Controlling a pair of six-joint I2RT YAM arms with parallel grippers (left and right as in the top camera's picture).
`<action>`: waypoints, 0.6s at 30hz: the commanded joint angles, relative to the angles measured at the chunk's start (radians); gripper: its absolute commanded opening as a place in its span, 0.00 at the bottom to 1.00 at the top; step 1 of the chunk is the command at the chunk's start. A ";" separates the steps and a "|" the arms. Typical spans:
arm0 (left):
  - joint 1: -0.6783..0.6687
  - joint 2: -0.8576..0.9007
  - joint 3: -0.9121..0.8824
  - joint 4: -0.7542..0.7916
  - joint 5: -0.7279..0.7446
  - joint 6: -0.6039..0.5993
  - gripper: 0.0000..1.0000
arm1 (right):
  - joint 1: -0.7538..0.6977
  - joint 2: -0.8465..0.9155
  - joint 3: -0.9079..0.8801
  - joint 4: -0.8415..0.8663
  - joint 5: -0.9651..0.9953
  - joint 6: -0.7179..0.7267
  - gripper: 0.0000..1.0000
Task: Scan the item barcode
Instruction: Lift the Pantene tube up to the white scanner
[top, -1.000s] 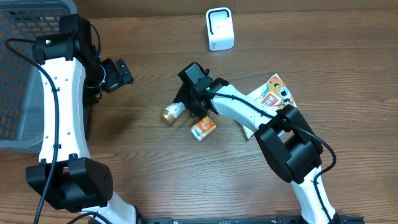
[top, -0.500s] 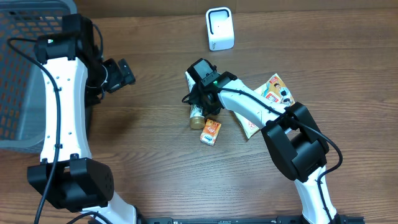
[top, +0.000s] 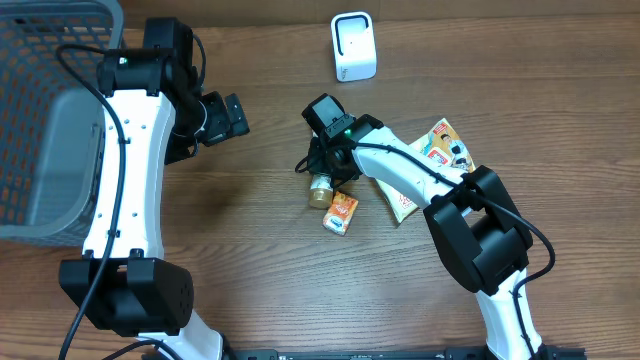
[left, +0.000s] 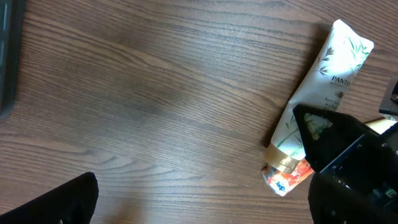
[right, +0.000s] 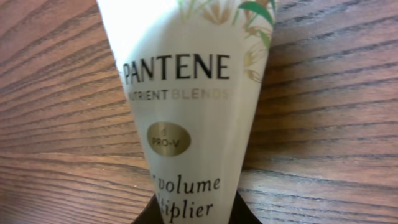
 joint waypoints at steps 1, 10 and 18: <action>0.000 0.010 -0.006 0.005 -0.006 0.023 1.00 | -0.003 0.000 -0.016 -0.027 0.035 -0.015 0.08; 0.000 0.010 -0.006 0.011 -0.007 0.023 1.00 | -0.025 -0.053 0.037 -0.072 0.130 -0.071 0.04; 0.000 0.010 -0.006 0.011 -0.007 0.023 1.00 | -0.060 -0.060 0.166 -0.082 0.250 -0.220 0.04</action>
